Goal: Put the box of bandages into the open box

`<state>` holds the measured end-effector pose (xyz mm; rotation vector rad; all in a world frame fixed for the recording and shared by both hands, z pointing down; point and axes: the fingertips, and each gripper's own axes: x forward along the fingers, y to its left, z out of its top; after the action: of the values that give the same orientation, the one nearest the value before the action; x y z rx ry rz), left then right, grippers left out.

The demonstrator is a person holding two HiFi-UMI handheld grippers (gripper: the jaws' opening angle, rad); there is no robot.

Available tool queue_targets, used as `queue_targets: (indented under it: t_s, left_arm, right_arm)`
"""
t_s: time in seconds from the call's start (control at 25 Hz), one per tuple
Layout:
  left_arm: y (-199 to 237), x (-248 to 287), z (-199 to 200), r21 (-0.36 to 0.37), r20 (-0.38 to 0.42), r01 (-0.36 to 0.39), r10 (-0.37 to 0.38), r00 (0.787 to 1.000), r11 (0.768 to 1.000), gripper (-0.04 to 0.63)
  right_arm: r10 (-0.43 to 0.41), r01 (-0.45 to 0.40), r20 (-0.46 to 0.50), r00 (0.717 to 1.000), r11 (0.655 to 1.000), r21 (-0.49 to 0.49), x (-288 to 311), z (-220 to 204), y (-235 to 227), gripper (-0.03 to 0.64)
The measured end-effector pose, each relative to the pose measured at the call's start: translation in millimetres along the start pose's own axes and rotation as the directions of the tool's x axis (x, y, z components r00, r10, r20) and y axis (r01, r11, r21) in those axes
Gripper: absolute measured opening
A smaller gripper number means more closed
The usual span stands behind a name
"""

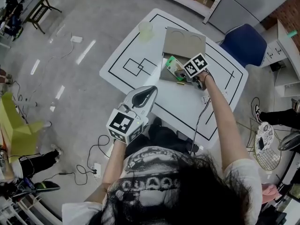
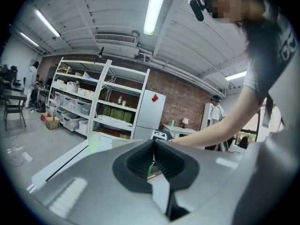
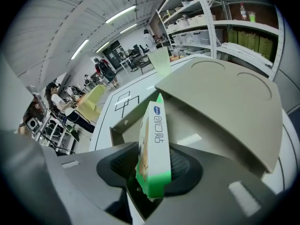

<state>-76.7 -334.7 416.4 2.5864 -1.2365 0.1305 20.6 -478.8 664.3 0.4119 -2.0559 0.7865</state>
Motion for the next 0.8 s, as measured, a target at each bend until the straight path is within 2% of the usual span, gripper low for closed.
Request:
queue_targets:
  t_s: [0.2,0.32,0.52,0.8]
  left_arm:
    - [-1.6,-0.1,0.2,0.001,0.004,0.010,-0.010,1.000,1.000,0.000]
    - [-3.7,-1.5,-0.1,0.002,0.005,0.017,-0.017,1.000,1.000,0.000]
    - [-6.9,-5.6,1.0,0.004,0.005,0.030,-0.030,1.000,1.000,0.000]
    - [-11.5,-8.0,4.2,0.015,0.004,0.041,-0.041,0.999,0.999,0.000]
  right_arm:
    - [-0.098,0.098,0.010,0.995,0.995,0.006,-4.7,-2.3,-11.3,0.252]
    - [-0.146,0.146,0.028,0.989,0.989,0.022,-11.1,-2.7,-15.5,0.287]
    - [-0.205,0.201,0.085,0.975,0.978,0.054,-26.6,1.8,-18.7,0.296]
    - [-0.186,0.175,0.212,0.959,0.982,0.069,-50.5,16.4,2.5,0.273]
